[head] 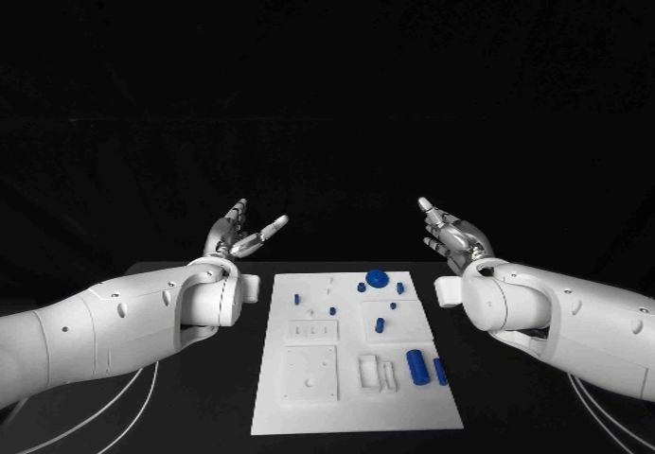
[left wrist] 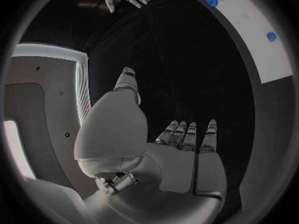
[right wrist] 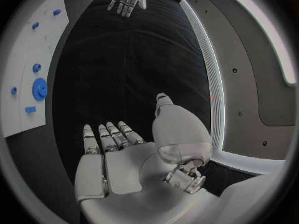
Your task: Assemble the parts on the task board
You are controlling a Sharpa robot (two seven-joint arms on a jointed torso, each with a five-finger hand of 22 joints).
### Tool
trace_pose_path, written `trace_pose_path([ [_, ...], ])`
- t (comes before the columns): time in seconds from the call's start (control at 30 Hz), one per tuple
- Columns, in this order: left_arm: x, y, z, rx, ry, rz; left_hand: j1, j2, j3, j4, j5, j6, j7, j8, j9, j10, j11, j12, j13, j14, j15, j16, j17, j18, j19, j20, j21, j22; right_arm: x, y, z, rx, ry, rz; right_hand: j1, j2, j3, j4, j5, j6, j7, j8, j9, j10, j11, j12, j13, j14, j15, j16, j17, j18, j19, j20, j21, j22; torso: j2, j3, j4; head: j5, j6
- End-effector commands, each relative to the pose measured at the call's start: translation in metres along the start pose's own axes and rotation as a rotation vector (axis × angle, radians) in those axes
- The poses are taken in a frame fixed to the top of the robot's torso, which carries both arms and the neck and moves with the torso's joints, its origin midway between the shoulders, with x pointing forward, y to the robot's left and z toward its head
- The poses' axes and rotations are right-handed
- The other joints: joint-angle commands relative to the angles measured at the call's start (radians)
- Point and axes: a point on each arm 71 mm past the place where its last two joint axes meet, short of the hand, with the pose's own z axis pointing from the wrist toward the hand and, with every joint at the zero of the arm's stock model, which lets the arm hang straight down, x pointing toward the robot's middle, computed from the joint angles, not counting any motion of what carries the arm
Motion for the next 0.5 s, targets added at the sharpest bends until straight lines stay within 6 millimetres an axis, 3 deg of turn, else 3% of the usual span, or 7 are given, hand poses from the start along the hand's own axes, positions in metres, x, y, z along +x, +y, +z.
trace_pose_path([
  [0.03, 0.0, -0.002, 0.005, -0.021, 0.022, -0.027, 0.049, -0.011, -0.003, 0.013, 0.009, 0.011, 0.001, 0.005, 0.002, 0.014, 0.0, 0.006, 0.002, 0.012, 0.004, 0.004, 0.002, 0.021, 0.003, 0.016, 0.006, 0.002, 0.004, -0.001, 0.004, 0.099, 0.188, 0.012, 0.14, 0.0, 0.009, -0.119, 0.016, 0.057, 0.051, 0.008, 0.005, 0.066, 0.01, 0.009, 0.006, 0.064, 0.013, 0.012, 0.006, 0.01, 0.057, 0.014, 0.021, 0.008, 0.0, -0.0001, -0.0001, 0.0, 0.0],
  [0.23, 0.0, -0.002, 0.005, -0.021, 0.021, -0.026, 0.059, -0.007, 0.008, 0.013, 0.012, 0.053, 0.016, 0.012, 0.007, 0.065, 0.017, 0.014, 0.008, 0.054, 0.012, 0.011, 0.007, 0.024, 0.021, 0.019, 0.014, 0.006, -0.003, 0.003, 0.01, 0.128, 0.229, 0.005, 0.272, 0.005, 0.085, -0.273, 0.031, 0.279, 0.056, 0.029, 0.019, 0.314, 0.027, 0.024, 0.018, 0.292, 0.047, 0.029, 0.021, 0.008, 0.236, 0.003, 0.065, 0.025, 0.0, -0.0001, -0.0001, 0.0, 0.0],
  [0.33, 0.0, -0.002, 0.005, -0.021, 0.021, -0.026, 0.088, 0.017, 0.046, 0.009, 0.012, 0.18, 0.049, 0.037, 0.02, 0.175, 0.041, 0.026, 0.014, 0.172, 0.031, 0.032, 0.017, 0.021, 0.083, 0.023, 0.042, 0.019, -0.004, 0.004, 0.01, 0.131, 0.234, 0.004, 0.287, 0.001, 0.142, -0.333, 0.029, 0.436, 0.054, 0.026, 0.024, 0.525, 0.026, 0.027, 0.029, 0.532, 0.04, 0.034, 0.031, 0.009, 0.448, -0.028, 0.098, 0.035, 0.0, -0.0001, -0.0001, 0.0, 0.0],
  [0.4, -0.002, 0.0, 0.006, -0.027, 0.077, -0.055, 0.123, 0.078, 0.102, 0.007, 0.005, 0.296, 0.091, 0.049, 0.023, 0.321, 0.081, 0.032, 0.02, 0.327, 0.06, 0.051, 0.023, -0.003, 0.21, 0.019, 0.102, 0.046, -0.02, 0.009, 0.022, -0.038, 0.195, -0.288, 0.286, 0.0, 0.189, -0.362, 0.011, 0.567, 0.043, 0.032, 0.03, 0.716, 0.004, 0.036, 0.036, 0.702, 0.02, 0.043, 0.042, -0.002, 0.546, -0.049, 0.097, 0.039, 0.0, -0.0024, 0.0019, -0.001, -0.016],
  [0.43, -0.002, 0.0, 0.006, -0.027, 0.089, -0.06, 0.146, 0.122, 0.126, -0.008, 0.007, 0.4, 0.1, 0.043, 0.024, 0.45, 0.091, 0.032, 0.029, 0.465, 0.066, 0.044, 0.026, -0.016, 0.37, 0.019, 0.174, 0.073, -0.021, 0.01, 0.024, -0.063, 0.196, -0.351, 0.285, -0.004, 0.227, -0.384, 0.015, 0.676, 0.033, 0.04, 0.036, 0.809, -0.016, 0.043, 0.039, 0.83, -0.002, 0.055, 0.052, -0.004, 0.682, -0.068, 0.112, 0.049, 0.002, -0.0022, 0.0014, -0.002, -0.016],
  [0.47, -0.002, 0.0, 0.006, -0.026, 0.102, -0.061, 0.159, 0.16, 0.13, -0.059, 0.024, 0.497, 0.115, 0.039, 0.029, 0.579, 0.108, 0.033, 0.034, 0.612, 0.07, 0.041, 0.033, -0.006, 0.512, 0.016, 0.228, 0.09, -0.021, 0.011, 0.025, -0.088, 0.198, -0.418, 0.277, -0.005, 0.264, -0.401, 0.02, 0.795, 0.022, 0.05, 0.044, 0.875, -0.039, 0.043, 0.04, 0.899, -0.029, 0.064, 0.06, -0.001, 0.756, -0.088, 0.125, 0.052, 0.003, -0.002, 0.0007, -0.002, -0.018],
  [0.5, -0.002, -0.001, 0.006, -0.025, 0.108, -0.061, 0.152, 0.178, 0.125, -0.09, 0.029, 0.545, 0.118, 0.035, 0.031, 0.644, 0.111, 0.038, 0.035, 0.701, 0.077, 0.042, 0.039, -0.003, 0.549, 0.009, 0.237, 0.089, -0.022, 0.012, 0.026, -0.099, 0.199, -0.447, 0.259, -0.018, 0.304, -0.419, 0.024, 0.818, 0.016, 0.039, 0.042, 0.897, -0.046, 0.045, 0.04, 0.929, -0.038, 0.049, 0.06, -0.014, 0.785, -0.102, 0.114, 0.047, 0.003, -0.0025, 0.0004, -0.001, -0.018],
])
